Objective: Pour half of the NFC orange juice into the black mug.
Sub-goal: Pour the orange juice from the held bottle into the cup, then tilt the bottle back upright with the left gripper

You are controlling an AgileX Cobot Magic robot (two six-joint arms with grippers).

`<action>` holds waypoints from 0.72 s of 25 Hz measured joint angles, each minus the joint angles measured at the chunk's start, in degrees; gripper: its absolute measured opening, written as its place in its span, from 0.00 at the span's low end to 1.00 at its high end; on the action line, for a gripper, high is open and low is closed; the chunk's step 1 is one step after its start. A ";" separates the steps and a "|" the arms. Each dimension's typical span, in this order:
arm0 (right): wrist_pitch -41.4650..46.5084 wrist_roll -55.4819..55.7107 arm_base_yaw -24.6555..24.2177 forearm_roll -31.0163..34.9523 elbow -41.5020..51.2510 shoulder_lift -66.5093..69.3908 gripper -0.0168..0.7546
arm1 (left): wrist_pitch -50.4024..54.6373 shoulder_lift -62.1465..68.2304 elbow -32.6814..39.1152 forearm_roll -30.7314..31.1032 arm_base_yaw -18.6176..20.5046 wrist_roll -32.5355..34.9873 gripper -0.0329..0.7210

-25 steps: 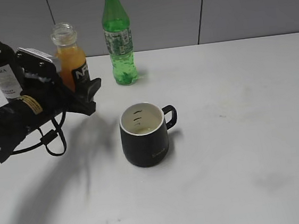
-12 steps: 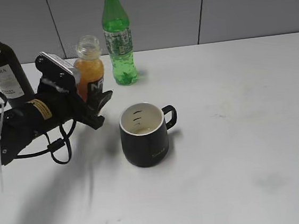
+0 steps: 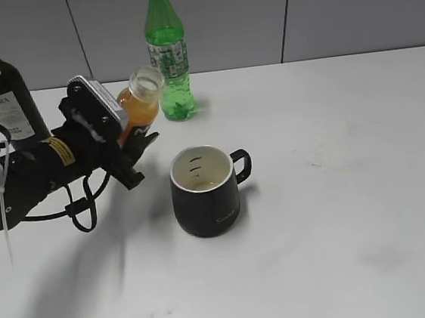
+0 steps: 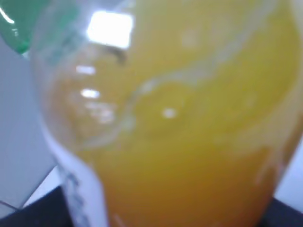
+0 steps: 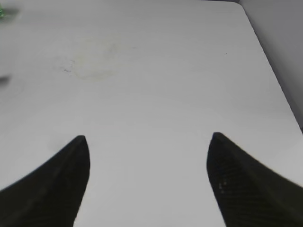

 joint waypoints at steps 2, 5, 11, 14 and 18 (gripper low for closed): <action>0.00 0.00 0.00 0.00 0.00 0.00 0.78 | -0.13 0.00 0.00 0.00 0.00 3.04 0.67; 0.00 0.00 0.00 0.00 0.00 0.00 0.78 | -0.76 0.00 0.00 0.00 0.00 6.76 0.67; 0.00 0.00 0.00 0.00 0.00 0.00 0.78 | -3.62 0.00 0.00 0.00 0.00 11.65 0.67; 0.00 0.00 0.00 0.00 0.00 0.00 0.78 | -5.68 0.48 0.00 0.00 0.00 15.04 0.67; 0.00 0.00 0.00 0.00 0.00 0.00 0.78 | -7.25 0.94 0.00 -0.12 0.00 19.20 0.67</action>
